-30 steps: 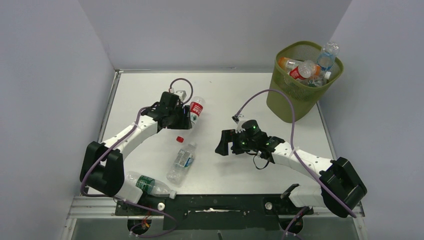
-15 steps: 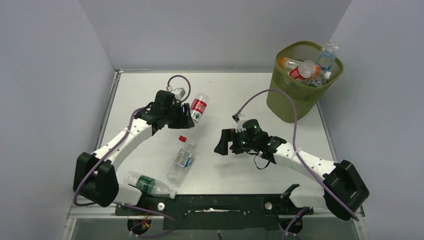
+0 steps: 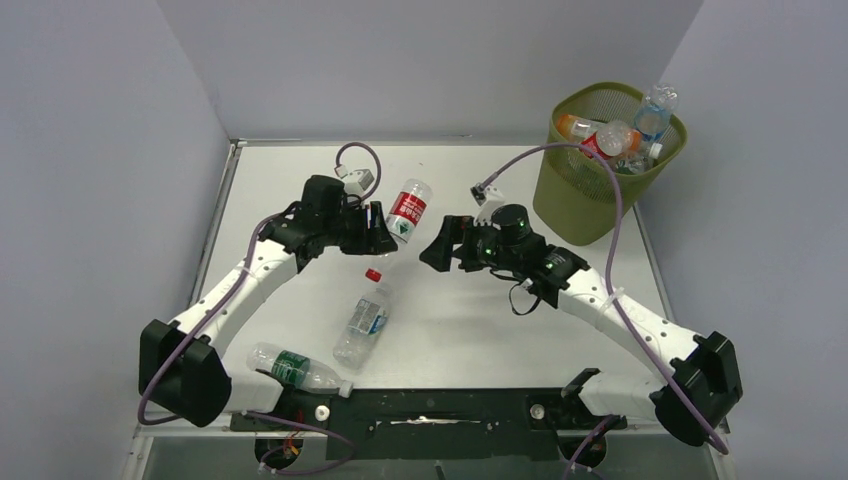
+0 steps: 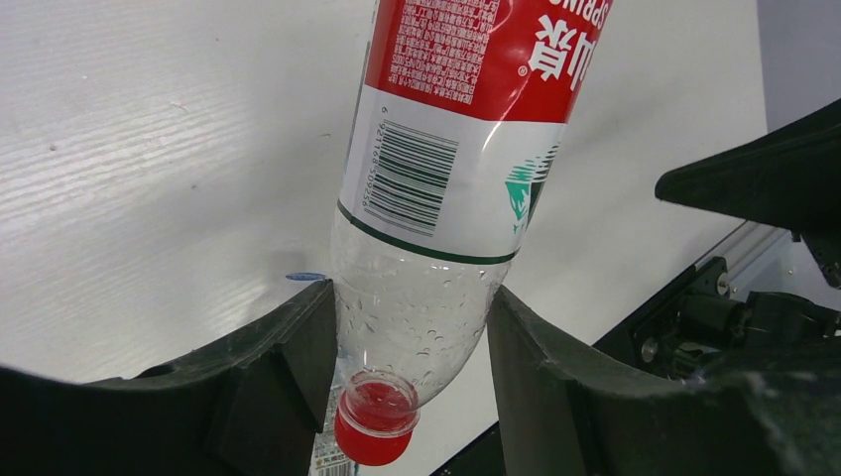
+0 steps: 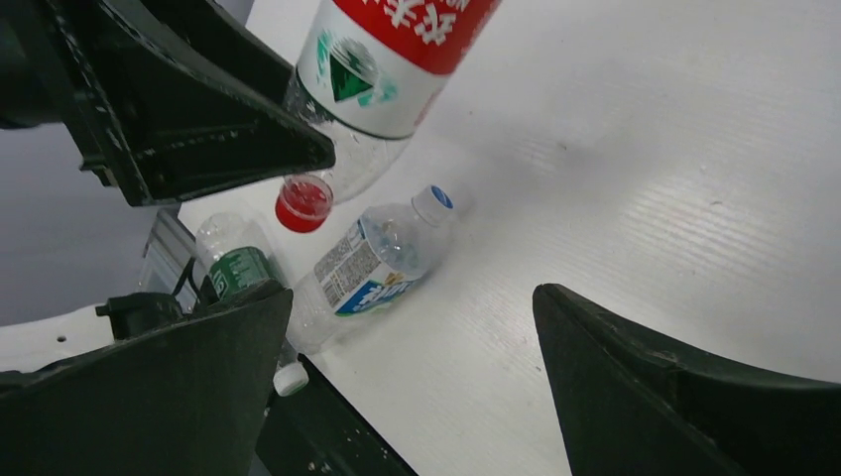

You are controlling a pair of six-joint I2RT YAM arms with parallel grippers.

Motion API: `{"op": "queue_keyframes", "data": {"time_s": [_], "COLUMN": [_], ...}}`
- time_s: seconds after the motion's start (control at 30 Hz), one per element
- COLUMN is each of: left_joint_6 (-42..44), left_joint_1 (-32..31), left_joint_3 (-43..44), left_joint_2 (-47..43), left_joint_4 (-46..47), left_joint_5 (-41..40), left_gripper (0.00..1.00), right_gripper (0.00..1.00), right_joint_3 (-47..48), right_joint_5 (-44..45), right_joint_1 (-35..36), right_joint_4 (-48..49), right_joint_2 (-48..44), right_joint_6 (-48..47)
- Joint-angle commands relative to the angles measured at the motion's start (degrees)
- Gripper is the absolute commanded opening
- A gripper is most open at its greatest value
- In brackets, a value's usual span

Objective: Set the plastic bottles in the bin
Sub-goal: Pick up the plastic bottle at the center of the board.

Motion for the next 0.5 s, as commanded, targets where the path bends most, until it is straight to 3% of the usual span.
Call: {"op": "queue_keyframes", "data": {"time_s": [0.0, 0.27, 0.47], "left_joint_6": [-1.45, -3.5, -5.98], "left_joint_1": [-0.29, -0.52, -1.08], "left_joint_3": [2.33, 0.42, -3.14], "left_joint_2": [-3.04, -5.46, -8.16], "left_joint_4": [2.95, 5.84, 9.14], "left_joint_5": [5.75, 12.35, 16.2], "left_gripper": [0.52, 0.52, 0.52], "right_gripper": [0.98, 0.98, 0.98], "right_joint_3": [5.51, 2.69, 4.57], "right_joint_5": [2.36, -8.32, -12.47], "right_joint_1": [-2.28, -12.51, -13.57], "right_joint_4": [-0.14, 11.13, 17.48], "right_joint_2": [-2.91, -3.55, 1.04], "right_joint_6": [1.21, 9.06, 10.41]}}
